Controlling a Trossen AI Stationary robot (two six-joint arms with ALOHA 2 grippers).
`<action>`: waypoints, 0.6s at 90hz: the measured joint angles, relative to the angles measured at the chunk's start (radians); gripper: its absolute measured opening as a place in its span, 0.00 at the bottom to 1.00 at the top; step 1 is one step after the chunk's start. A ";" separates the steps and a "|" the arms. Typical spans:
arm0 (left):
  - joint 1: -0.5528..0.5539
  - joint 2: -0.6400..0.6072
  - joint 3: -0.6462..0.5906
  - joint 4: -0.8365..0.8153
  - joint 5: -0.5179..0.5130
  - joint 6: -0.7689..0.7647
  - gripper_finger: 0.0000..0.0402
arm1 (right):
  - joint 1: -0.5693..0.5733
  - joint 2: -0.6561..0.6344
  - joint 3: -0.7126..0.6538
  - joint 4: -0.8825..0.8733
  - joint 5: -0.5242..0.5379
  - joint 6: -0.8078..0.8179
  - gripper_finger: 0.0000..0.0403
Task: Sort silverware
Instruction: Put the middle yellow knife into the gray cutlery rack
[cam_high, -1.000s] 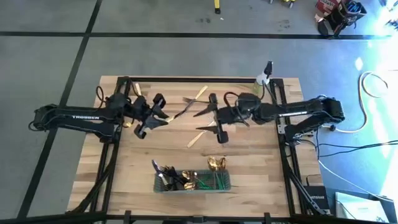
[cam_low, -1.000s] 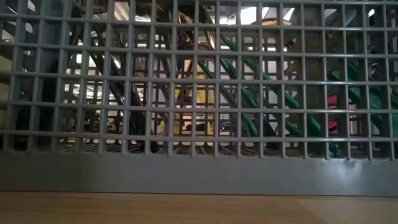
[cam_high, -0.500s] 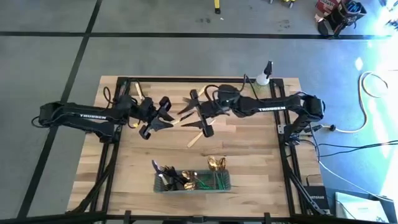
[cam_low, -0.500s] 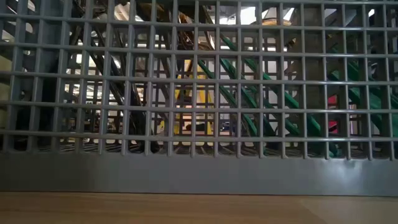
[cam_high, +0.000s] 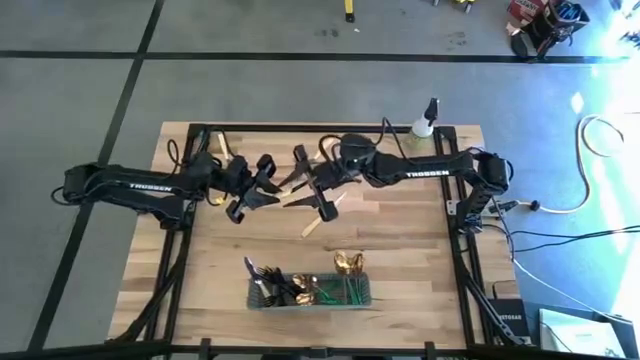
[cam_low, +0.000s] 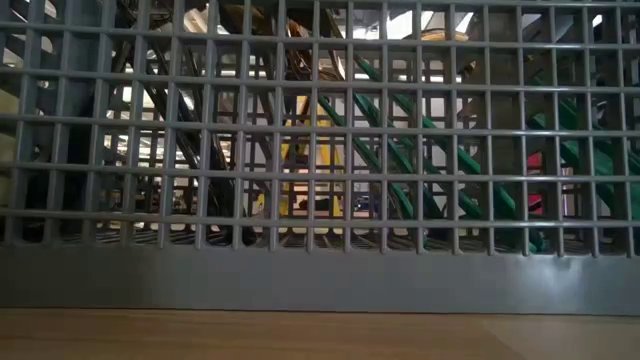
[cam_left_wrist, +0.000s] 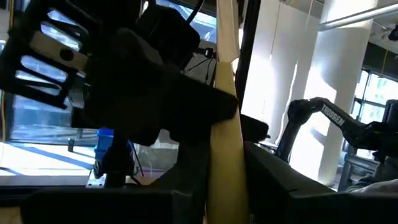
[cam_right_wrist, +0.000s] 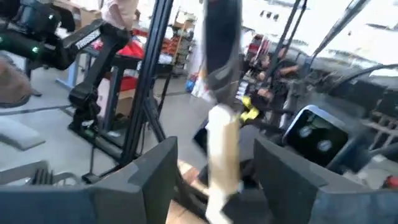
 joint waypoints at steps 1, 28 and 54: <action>0.000 0.000 0.000 0.001 0.000 0.000 0.18 | 0.000 0.000 0.000 -0.002 -0.001 0.000 0.45; 0.000 0.000 0.000 -0.001 0.000 0.005 0.18 | 0.000 0.000 0.001 -0.010 -0.006 -0.001 0.27; -0.001 0.000 0.000 -0.015 -0.004 0.022 0.18 | -0.002 0.000 0.002 -0.009 -0.007 -0.026 0.05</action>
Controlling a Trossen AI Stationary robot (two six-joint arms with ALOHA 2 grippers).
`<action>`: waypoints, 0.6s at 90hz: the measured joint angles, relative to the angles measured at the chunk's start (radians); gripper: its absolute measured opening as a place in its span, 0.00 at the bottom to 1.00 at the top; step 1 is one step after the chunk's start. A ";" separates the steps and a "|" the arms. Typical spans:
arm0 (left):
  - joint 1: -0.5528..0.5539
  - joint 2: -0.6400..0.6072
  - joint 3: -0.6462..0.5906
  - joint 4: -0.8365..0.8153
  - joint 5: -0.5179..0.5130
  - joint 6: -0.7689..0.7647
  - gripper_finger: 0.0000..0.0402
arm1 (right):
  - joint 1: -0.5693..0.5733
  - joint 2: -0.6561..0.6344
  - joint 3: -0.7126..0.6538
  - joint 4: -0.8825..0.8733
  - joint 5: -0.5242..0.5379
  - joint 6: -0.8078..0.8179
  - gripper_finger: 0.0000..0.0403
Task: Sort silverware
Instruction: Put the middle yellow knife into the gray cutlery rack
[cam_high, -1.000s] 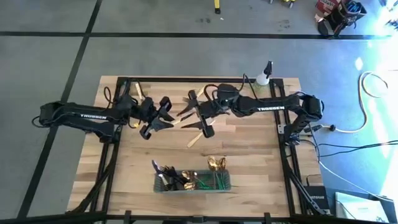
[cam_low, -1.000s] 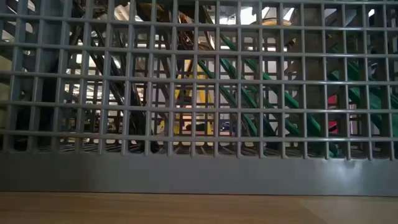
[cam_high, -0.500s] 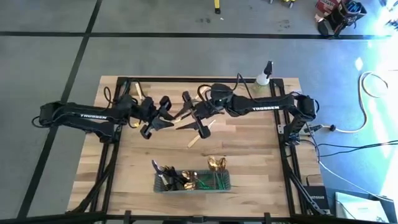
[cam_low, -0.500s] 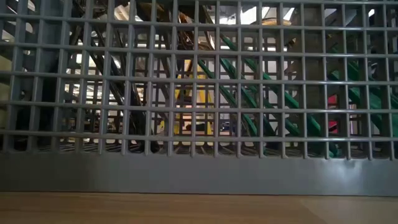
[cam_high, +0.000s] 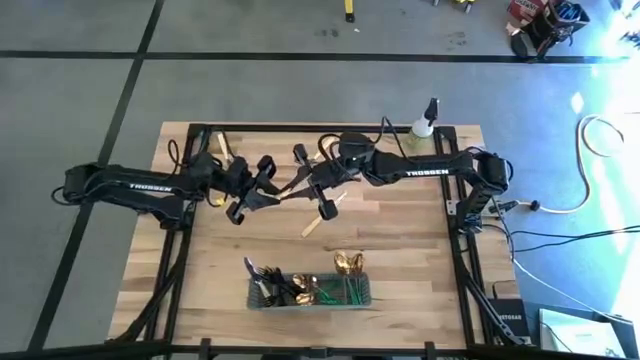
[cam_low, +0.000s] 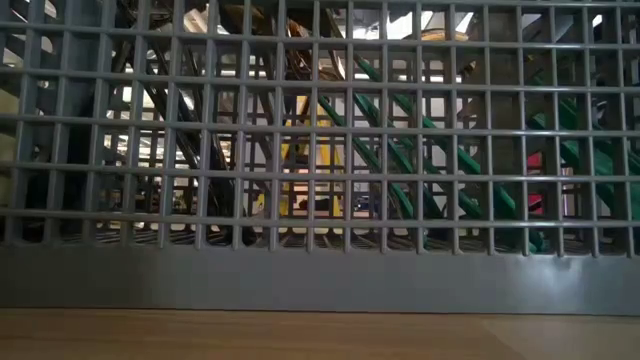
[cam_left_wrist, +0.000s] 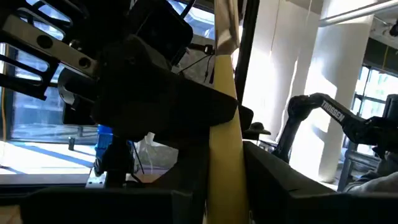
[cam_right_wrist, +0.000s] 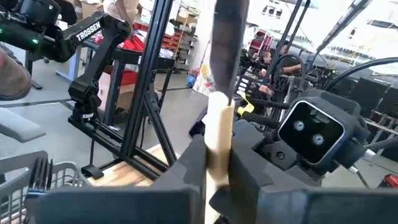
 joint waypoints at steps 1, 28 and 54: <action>0.000 0.000 0.000 -0.002 0.000 0.002 0.18 | 0.000 0.000 0.000 0.000 0.000 0.000 0.05; 0.000 -0.003 0.000 -0.016 -0.002 0.039 0.18 | 0.001 -0.002 0.000 -0.018 0.000 0.023 0.04; 0.024 -0.059 0.000 -0.006 0.055 0.055 0.41 | 0.004 -0.023 0.000 -0.033 -0.037 0.093 0.03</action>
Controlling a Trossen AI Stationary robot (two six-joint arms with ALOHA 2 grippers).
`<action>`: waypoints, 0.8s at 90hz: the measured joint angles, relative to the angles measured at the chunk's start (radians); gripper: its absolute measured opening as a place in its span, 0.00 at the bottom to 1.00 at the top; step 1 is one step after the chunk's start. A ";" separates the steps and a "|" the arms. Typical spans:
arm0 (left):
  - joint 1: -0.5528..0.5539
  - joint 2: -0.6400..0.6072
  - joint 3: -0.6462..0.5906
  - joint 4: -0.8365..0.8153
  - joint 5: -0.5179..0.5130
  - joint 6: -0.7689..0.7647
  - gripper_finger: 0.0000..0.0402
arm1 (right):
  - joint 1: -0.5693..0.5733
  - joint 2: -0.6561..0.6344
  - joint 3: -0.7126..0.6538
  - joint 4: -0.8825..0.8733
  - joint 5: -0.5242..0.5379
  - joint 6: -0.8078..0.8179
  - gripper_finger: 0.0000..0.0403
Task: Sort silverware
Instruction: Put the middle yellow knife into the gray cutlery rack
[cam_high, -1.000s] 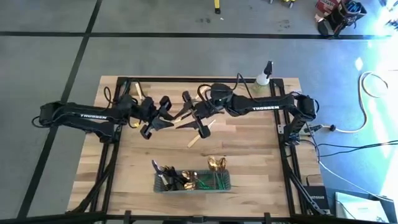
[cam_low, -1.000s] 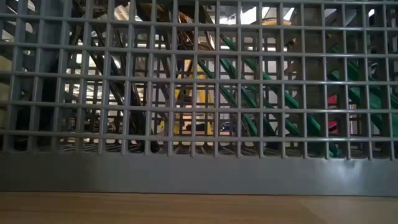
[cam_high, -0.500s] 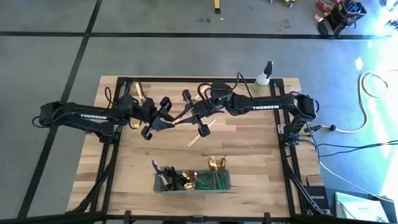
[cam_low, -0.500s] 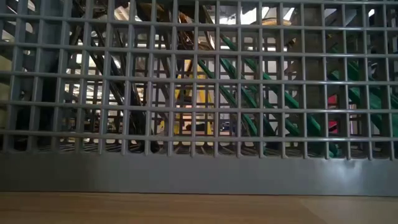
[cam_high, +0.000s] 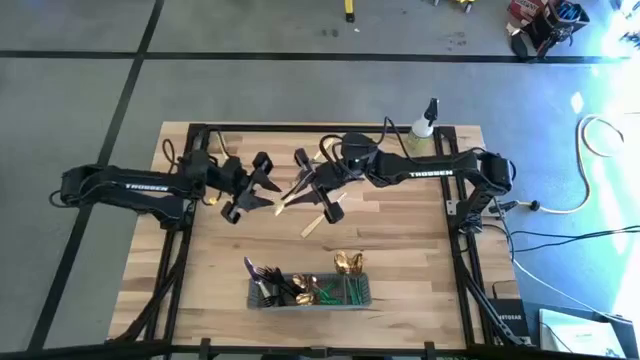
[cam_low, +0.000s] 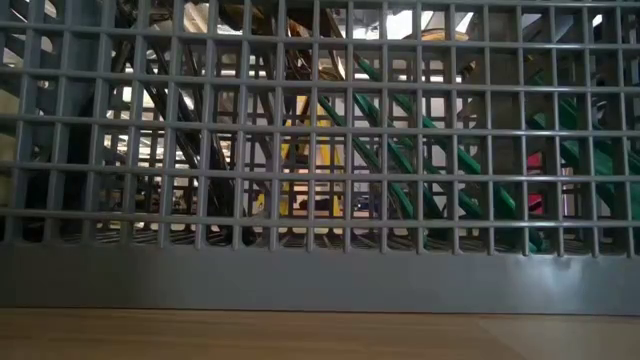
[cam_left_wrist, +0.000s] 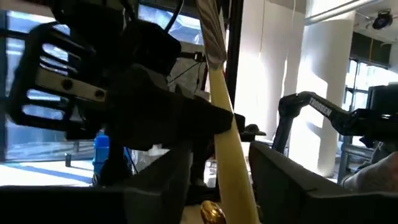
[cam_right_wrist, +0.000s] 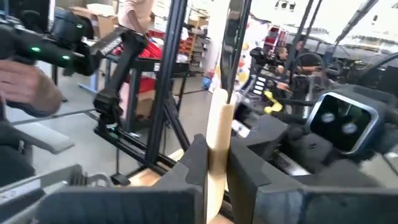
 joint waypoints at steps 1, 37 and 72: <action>0.001 -0.005 0.000 0.000 0.003 0.000 0.42 | 0.000 0.000 0.000 -0.001 0.000 0.004 0.03; 0.090 -0.317 0.000 -0.436 -0.031 0.135 0.62 | 0.094 0.005 0.017 -0.007 0.080 0.059 0.03; 0.111 -0.503 0.000 -0.791 -0.257 0.204 0.62 | 0.208 0.302 0.420 -0.263 0.109 0.062 0.03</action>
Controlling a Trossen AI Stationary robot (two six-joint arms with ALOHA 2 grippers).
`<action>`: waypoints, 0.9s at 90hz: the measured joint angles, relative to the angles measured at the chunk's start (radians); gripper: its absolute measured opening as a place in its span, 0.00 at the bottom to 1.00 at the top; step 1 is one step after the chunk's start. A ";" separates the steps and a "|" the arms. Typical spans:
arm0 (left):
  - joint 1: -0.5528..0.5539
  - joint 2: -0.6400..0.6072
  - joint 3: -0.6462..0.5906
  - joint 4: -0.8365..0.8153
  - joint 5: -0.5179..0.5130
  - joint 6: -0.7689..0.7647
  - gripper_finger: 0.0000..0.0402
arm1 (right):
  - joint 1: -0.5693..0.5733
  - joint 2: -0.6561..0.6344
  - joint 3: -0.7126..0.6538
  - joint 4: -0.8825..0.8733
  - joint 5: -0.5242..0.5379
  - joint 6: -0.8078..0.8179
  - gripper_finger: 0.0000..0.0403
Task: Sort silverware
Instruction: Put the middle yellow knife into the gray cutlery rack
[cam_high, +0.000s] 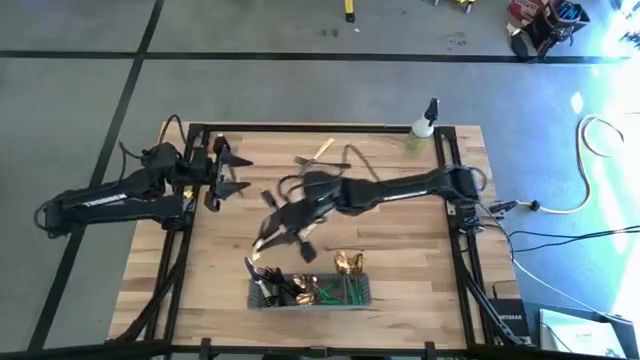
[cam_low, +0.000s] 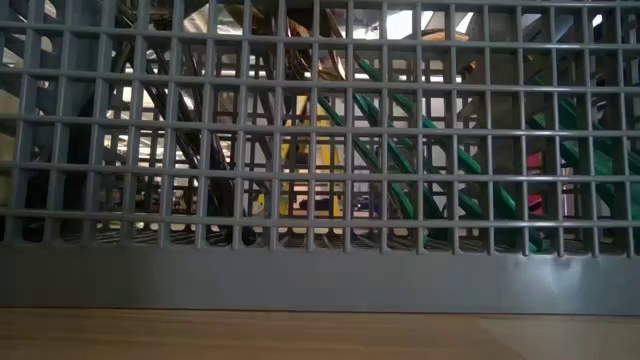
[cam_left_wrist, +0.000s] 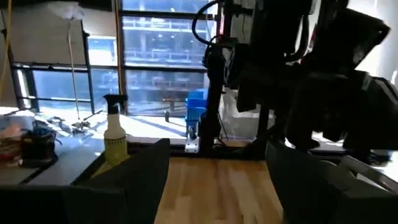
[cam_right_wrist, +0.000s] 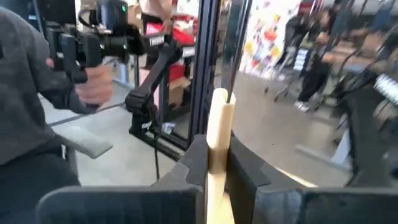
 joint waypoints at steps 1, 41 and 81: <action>-0.001 -0.002 0.000 -0.006 0.000 -0.004 0.62 | 0.002 0.009 0.012 -0.011 0.000 0.001 0.03; -0.071 -0.027 -0.065 -0.082 -0.042 -0.015 0.62 | 0.116 0.138 0.133 -0.116 0.128 0.080 0.03; -0.176 -0.035 -0.208 -0.004 -0.081 -0.120 0.62 | 0.121 0.216 0.131 -0.136 0.270 0.122 0.03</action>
